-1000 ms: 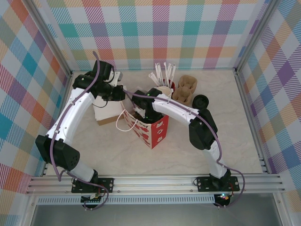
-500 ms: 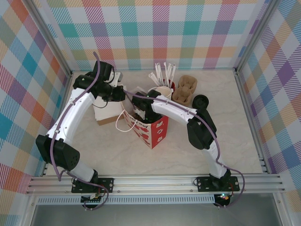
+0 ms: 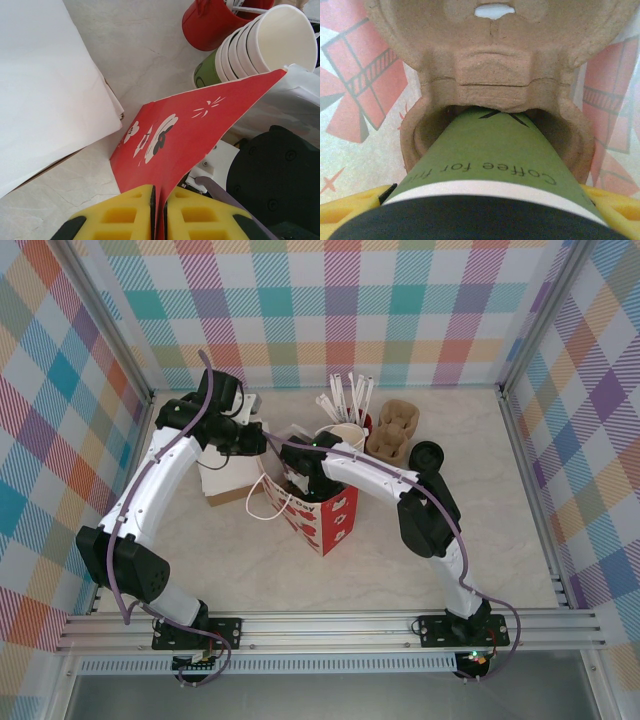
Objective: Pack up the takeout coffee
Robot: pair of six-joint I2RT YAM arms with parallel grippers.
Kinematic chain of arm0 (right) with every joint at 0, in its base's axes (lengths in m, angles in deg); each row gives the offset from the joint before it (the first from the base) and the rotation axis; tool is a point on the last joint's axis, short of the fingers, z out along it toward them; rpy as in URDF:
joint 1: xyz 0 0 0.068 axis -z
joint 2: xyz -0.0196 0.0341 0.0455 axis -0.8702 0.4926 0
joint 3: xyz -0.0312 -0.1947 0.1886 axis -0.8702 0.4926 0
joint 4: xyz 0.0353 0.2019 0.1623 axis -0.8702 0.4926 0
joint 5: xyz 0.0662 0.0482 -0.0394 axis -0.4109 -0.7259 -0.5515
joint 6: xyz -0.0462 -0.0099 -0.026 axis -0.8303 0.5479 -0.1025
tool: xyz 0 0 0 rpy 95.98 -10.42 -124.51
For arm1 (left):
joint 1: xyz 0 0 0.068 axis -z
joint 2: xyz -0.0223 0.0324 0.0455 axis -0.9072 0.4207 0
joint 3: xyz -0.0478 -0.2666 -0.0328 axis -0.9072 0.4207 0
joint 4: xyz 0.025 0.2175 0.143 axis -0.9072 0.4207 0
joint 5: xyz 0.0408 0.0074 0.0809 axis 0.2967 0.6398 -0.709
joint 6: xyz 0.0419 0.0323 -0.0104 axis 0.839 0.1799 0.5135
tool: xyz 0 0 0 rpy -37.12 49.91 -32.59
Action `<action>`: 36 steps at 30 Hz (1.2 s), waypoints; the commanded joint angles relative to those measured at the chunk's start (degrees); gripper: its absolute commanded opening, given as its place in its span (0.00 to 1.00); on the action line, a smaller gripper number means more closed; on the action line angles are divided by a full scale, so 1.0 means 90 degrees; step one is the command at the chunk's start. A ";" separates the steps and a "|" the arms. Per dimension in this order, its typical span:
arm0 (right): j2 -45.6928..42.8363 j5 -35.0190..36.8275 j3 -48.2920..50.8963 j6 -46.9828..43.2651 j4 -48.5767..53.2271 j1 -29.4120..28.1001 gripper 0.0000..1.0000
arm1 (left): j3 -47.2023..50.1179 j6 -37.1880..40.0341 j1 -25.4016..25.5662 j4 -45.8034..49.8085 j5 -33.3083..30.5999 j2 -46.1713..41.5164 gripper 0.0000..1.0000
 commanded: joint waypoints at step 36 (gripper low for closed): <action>0.0081 0.0345 0.0792 -0.0080 -0.0553 0.0028 0.72 | 0.0030 -0.0126 -0.0064 -0.0037 0.0078 0.0054 0.13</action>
